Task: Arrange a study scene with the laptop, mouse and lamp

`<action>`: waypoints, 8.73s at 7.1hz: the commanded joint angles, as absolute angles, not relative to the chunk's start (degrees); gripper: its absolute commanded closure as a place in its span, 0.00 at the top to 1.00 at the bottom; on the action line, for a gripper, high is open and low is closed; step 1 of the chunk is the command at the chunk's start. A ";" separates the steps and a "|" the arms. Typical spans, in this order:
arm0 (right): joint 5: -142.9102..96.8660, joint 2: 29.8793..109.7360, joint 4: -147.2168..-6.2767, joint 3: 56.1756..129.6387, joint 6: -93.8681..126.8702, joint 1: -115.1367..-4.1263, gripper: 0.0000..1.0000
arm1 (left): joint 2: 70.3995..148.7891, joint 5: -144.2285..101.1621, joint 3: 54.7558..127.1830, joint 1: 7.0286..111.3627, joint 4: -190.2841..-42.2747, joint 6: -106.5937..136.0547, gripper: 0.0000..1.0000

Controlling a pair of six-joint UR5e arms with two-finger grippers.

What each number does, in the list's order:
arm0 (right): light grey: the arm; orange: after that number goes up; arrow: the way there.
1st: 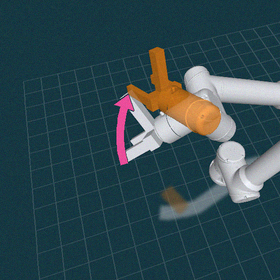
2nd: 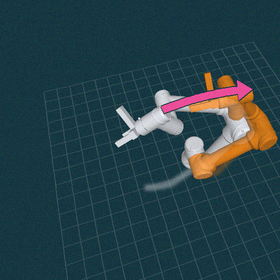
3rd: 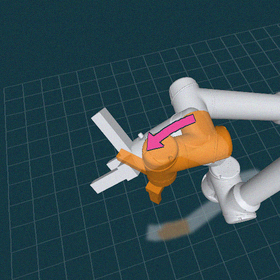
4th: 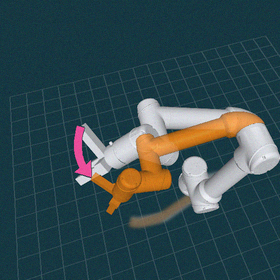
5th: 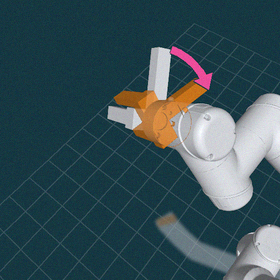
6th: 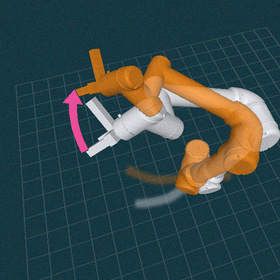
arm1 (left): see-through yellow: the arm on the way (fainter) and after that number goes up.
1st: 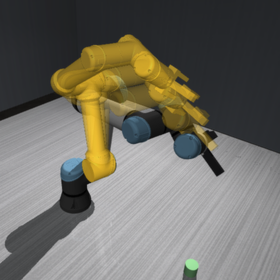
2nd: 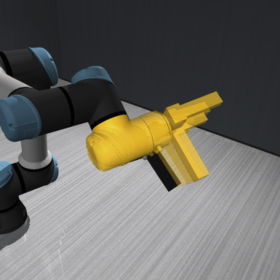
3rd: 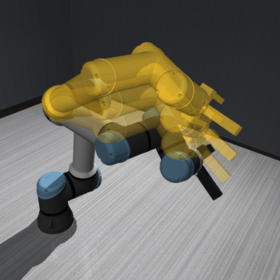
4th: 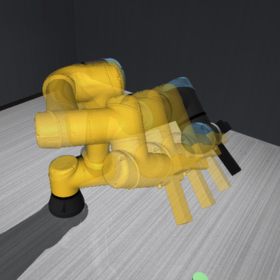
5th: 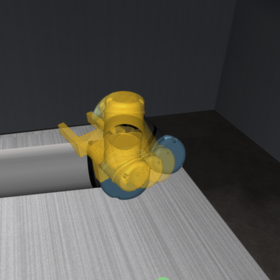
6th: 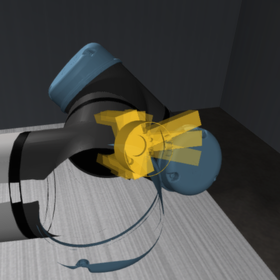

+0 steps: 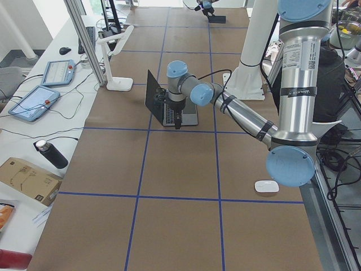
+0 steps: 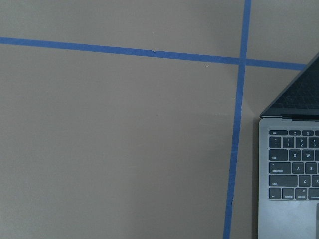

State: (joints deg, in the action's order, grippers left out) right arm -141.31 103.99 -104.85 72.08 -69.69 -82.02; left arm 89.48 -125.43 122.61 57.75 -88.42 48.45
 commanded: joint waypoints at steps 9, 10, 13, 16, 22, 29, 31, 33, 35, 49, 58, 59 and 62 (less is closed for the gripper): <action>-142.12 104.15 -134.30 95.29 -69.43 -82.53 0.00 | 90.09 -125.42 121.91 56.43 -88.42 48.87 1.00; -142.47 103.63 -139.34 99.45 -69.00 -82.53 0.00 | 90.52 -125.42 121.64 56.43 -88.33 48.69 1.00; -150.89 98.98 -141.94 100.02 -63.75 -82.09 0.00 | 90.44 -125.42 120.68 56.43 -88.33 48.25 1.00; -158.70 94.76 -141.42 103.88 -49.52 -76.66 0.00 | 90.09 -125.42 120.32 56.51 -88.42 48.08 1.00; -165.22 79.94 -141.33 113.55 -17.39 -61.12 0.00 | 90.53 -125.51 116.46 56.60 -88.51 42.63 1.00; -164.71 60.83 -126.57 94.18 3.10 -51.07 0.00 | 90.70 -125.68 112.33 57.04 -88.68 37.88 1.00; -163.57 60.47 -103.47 86.00 19.70 -49.49 0.00 | 91.14 -125.68 110.75 57.04 -90.34 37.88 1.00; -160.67 55.83 -93.20 79.48 29.41 -47.64 0.00 | 91.23 -125.68 108.64 57.04 -92.36 37.88 1.00; -159.44 53.01 -92.90 78.41 32.33 -46.33 0.00 | 91.23 -125.68 106.45 57.22 -94.73 37.88 1.00; -149.41 42.90 -79.37 67.16 50.71 -41.66 0.00 | 92.02 -125.68 104.06 57.39 -95.71 37.88 1.00; -149.41 39.03 -78.76 64.34 58.51 -40.87 0.00 | 92.02 -125.68 102.83 57.66 -97.21 37.88 1.00; -149.41 39.02 -77.62 64.25 61.15 -40.78 0.00 | 92.02 -125.68 102.75 57.74 -97.21 37.79 1.00; -149.33 39.46 -77.52 64.16 64.07 -40.78 0.00 | 92.02 -125.68 102.74 57.74 -97.21 37.88 1.00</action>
